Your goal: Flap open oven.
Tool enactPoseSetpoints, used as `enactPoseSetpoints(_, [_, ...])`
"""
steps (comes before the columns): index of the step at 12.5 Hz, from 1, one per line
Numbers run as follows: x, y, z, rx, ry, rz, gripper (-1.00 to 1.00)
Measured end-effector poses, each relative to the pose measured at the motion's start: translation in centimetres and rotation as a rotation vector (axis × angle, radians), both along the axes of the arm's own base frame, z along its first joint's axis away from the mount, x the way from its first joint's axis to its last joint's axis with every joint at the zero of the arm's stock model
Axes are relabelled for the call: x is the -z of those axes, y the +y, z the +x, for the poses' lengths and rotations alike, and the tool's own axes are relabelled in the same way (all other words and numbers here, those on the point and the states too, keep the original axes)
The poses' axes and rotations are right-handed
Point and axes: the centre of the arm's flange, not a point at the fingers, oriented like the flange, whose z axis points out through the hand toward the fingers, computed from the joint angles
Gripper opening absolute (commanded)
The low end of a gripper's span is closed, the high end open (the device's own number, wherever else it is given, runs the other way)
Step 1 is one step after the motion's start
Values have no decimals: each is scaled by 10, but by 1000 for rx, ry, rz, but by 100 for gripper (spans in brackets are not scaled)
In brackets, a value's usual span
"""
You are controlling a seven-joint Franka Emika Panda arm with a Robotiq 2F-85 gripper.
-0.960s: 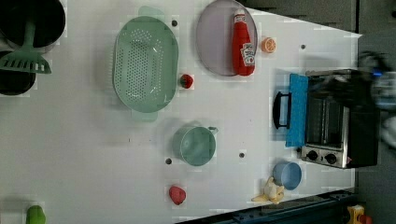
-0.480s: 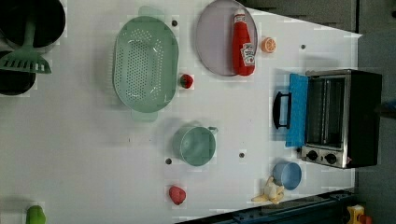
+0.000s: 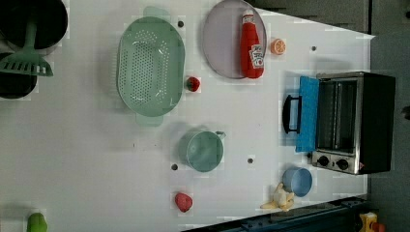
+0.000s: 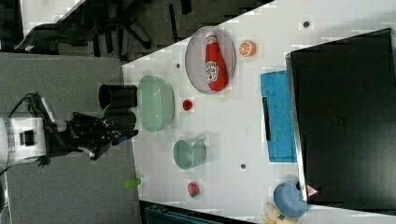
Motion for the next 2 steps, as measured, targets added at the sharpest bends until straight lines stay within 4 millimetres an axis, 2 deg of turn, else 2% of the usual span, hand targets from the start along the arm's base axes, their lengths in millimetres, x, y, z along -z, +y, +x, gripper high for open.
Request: enactPoseSetpoints(2, [20,-1,4,7,50,2,-65])
